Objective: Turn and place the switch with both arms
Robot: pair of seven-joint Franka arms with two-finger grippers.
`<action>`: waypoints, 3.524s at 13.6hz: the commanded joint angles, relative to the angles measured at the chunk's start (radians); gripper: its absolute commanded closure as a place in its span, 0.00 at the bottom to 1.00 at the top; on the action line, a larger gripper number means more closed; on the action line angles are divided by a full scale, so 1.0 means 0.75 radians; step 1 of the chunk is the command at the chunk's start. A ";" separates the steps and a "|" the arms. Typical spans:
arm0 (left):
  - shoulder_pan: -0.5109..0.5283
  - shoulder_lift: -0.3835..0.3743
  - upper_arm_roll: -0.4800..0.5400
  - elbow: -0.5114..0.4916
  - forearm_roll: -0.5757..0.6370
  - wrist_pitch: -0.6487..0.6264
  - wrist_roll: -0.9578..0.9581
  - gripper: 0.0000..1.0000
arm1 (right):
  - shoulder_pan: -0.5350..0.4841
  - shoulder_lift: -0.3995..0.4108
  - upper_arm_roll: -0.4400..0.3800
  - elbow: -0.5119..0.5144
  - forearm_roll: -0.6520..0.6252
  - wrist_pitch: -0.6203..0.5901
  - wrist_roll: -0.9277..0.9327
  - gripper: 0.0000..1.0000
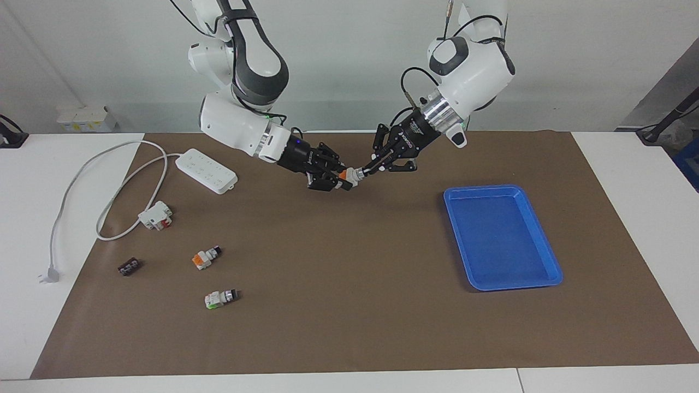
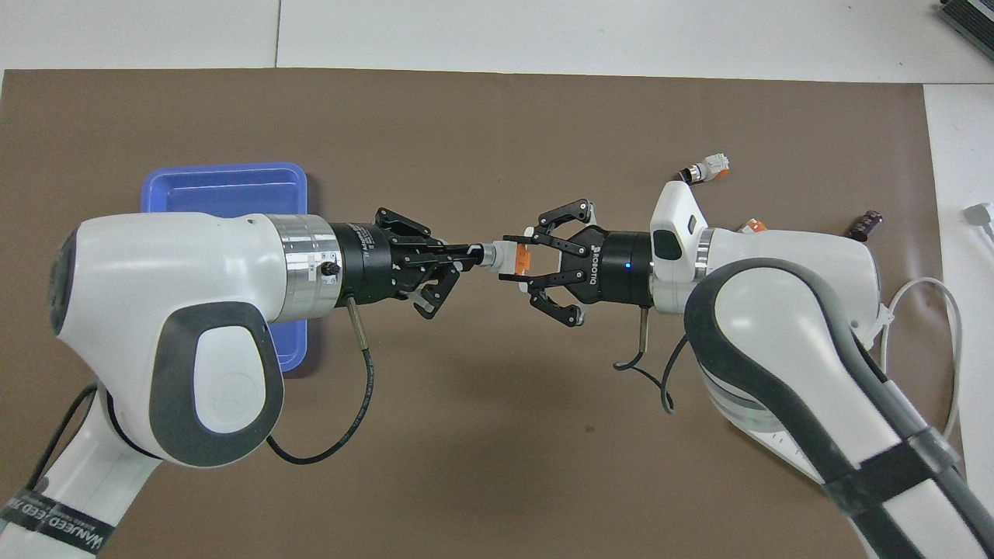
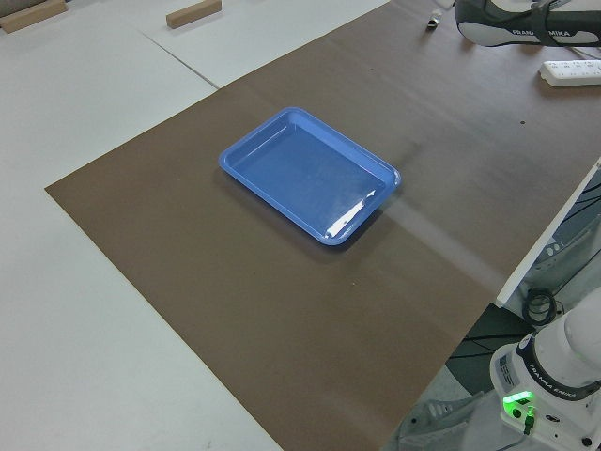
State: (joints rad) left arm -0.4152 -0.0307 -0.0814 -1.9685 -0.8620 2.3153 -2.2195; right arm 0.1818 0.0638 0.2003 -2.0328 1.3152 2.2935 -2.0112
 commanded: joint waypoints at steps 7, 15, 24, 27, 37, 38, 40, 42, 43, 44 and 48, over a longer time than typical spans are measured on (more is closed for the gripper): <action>0.012 0.006 0.033 -0.008 0.112 0.083 -0.021 1.00 | -0.003 -0.056 0.005 -0.069 0.022 -0.025 0.008 0.00; 0.010 0.008 0.033 -0.010 0.437 0.059 0.020 1.00 | -0.005 -0.056 -0.007 -0.061 -0.019 -0.021 0.035 0.00; 0.079 -0.016 0.035 -0.012 0.754 -0.201 0.933 1.00 | -0.114 -0.081 -0.009 0.186 -1.051 -0.033 0.546 0.00; 0.155 -0.029 0.035 -0.012 0.844 -0.317 1.283 1.00 | -0.122 -0.091 -0.016 0.258 -1.280 -0.139 0.824 0.00; 0.410 -0.092 0.037 -0.161 1.043 -0.373 2.421 1.00 | -0.140 -0.077 -0.016 0.436 -1.631 -0.303 1.667 0.00; 0.437 -0.106 0.037 -0.187 1.045 -0.361 2.515 1.00 | -0.158 -0.077 -0.014 0.444 -1.631 -0.305 1.748 0.00; 0.502 -0.133 0.037 -0.277 1.045 -0.292 2.650 1.00 | -0.173 -0.077 -0.013 0.448 -1.633 -0.307 1.942 0.00; 0.564 -0.176 0.037 -0.394 1.047 -0.200 2.801 1.00 | -0.191 -0.079 -0.011 0.452 -1.631 -0.305 2.153 0.00; 0.580 -0.180 0.037 -0.414 1.045 -0.177 2.885 1.00 | -0.201 -0.087 -0.013 0.452 -1.631 -0.305 2.241 0.00; 0.615 -0.178 0.035 -0.407 1.045 -0.179 2.953 1.00 | -0.208 -0.087 -0.020 0.452 -1.633 -0.307 2.305 0.00; 0.629 -0.141 0.035 -0.309 1.045 -0.229 2.988 0.69 | -0.218 -0.095 -0.138 0.452 -1.674 -0.352 2.507 0.00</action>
State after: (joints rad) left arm 0.0466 -0.1293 -0.0440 -2.2278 -0.0954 2.1625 0.0104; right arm 0.0299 -0.0048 0.1225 -1.7068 0.0844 2.0762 -0.2012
